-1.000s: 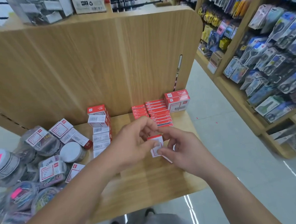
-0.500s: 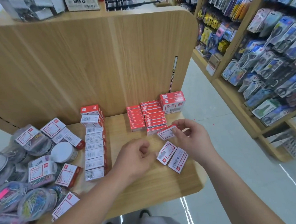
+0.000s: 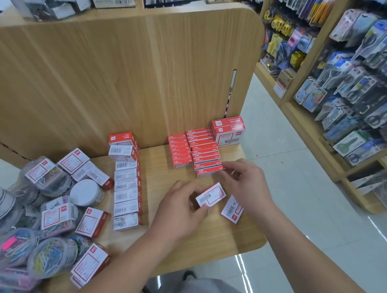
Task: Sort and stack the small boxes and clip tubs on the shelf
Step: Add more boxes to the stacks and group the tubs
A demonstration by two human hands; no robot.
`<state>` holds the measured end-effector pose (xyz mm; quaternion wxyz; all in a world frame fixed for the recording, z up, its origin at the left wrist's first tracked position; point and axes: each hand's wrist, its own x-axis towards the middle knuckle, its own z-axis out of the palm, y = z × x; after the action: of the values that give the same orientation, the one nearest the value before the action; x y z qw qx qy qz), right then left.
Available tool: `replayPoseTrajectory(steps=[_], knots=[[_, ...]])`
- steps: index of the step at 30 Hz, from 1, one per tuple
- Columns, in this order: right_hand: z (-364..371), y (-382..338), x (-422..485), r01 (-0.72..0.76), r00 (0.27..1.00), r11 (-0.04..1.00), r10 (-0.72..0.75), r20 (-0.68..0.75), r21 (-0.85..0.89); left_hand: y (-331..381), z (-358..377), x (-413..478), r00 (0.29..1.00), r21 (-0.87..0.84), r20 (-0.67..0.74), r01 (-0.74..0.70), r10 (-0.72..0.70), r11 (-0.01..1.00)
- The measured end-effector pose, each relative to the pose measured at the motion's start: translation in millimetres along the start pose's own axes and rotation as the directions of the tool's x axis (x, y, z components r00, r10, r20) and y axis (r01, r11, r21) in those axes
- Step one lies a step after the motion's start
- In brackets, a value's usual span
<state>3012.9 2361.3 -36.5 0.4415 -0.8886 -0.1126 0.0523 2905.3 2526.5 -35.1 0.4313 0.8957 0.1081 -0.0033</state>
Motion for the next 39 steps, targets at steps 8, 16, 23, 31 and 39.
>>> replayPoseTrajectory(steps=[8, 16, 23, 31, 39], knots=[[4.8, -0.8, 1.4, -0.052, 0.998, 0.997, 0.050, 0.038, 0.053, -6.4, -3.0, 3.1, 0.999, -0.116, -0.014, 0.045, -0.047, 0.992], [1.8, -13.5, -5.4, -0.128, 0.991, 0.991, 0.130, -0.030, 0.045, -8.0, -10.9, 0.4, 0.980, -0.363, 0.004, 0.185, -0.197, 0.913], [-24.8, -45.2, -36.1, -0.125, 0.975, 0.934, 0.053, 0.217, 0.336, 15.4, -11.8, -0.9, 0.950, -0.690, 0.191, 0.308, -0.246, 0.655], [-10.5, -35.3, -33.3, -0.060, 0.966, 0.958, -0.015, 0.258, 0.281, 14.3, -9.1, 3.9, 0.947, -0.638, 0.225, 0.320, -0.228, 0.701], [-7.3, -12.2, -16.0, 0.167, 0.979, 0.982, -0.154, 0.137, -0.092, -14.1, -6.3, 13.0, 0.956, -0.292, -0.100, 0.237, -0.277, 0.927]])
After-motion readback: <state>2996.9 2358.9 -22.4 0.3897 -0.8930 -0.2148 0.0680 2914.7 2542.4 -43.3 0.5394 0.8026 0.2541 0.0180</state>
